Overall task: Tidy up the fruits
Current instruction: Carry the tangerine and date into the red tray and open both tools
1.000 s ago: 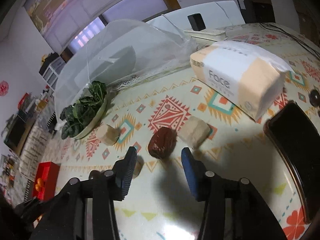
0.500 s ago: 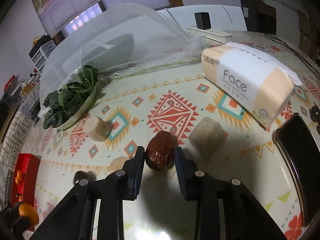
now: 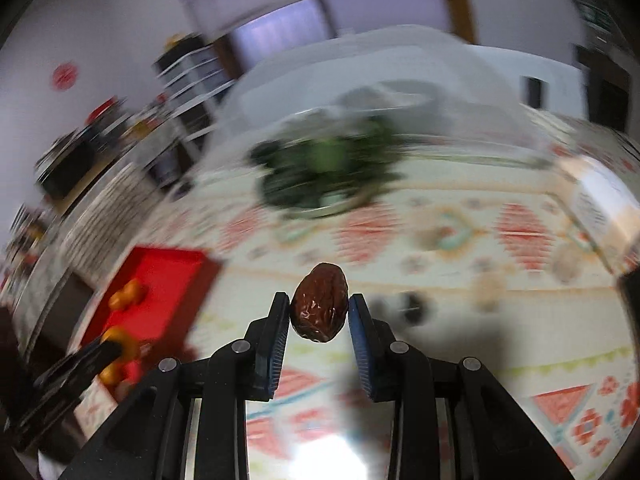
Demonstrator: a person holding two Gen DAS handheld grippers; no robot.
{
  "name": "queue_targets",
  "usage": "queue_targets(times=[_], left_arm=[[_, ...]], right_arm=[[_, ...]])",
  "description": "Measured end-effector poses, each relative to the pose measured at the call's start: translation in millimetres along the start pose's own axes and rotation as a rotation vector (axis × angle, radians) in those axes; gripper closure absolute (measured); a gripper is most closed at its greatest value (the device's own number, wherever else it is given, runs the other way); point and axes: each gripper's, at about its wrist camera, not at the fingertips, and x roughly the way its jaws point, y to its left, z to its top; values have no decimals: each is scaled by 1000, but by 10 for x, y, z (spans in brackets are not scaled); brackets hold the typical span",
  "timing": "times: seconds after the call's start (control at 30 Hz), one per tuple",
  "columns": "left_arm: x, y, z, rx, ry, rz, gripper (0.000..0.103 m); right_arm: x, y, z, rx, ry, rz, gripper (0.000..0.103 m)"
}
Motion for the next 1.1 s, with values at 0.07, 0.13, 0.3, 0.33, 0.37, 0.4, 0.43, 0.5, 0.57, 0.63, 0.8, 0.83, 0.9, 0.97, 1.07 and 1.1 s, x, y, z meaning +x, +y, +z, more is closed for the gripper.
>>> queue_targets(times=[0.07,0.13,0.3,0.33,0.37,0.4,0.43,0.5,0.57,0.63,0.8,0.83,0.9,0.97,1.07,1.1], left_arm=[[-60,233,20,-41,-12,25,72],[-87,379,23,-66,-15,33,72],[-96,691,24,-105,-16,58,72],[-85,717,25,-110,-14,62,72],[-76,742,24,-113,-13,64,72],[-75,778,22,-118,-12,64,72],[-65,816,20,-125,-9,65,72],[-86,866,23,-126,-13,71,72],[-107,883,30,-125,-21,84,71],[-133,893,34,-125,-29,94,63],[-166,852,45,-112,-37,107,48],[-175,825,43,-103,-37,110,47],[-193,779,43,-89,-40,116,44],[-211,739,43,-74,-46,129,41],[-239,674,41,-55,-54,143,37],[-250,659,43,-51,-56,147,37]], right_arm=[[117,329,-46,-51,26,39,70],[240,636,-105,-94,53,78,70],[563,1253,-222,-180,107,122,70],[618,1328,-241,-191,115,123,70],[674,1398,-258,-202,122,122,70],[751,1475,-274,-210,132,122,70],[797,1511,-279,-212,138,122,70],[915,1596,-288,-218,150,118,70],[990,1631,-281,-222,153,113,70],[1029,1653,-268,-221,151,107,70],[1100,1688,-238,-205,153,119,70],[1103,1702,-235,-204,153,120,70],[1086,1713,-237,-203,149,123,70],[1054,1714,-234,-201,144,129,70],[987,1700,-229,-197,132,132,70],[966,1694,-227,-195,129,133,69]])
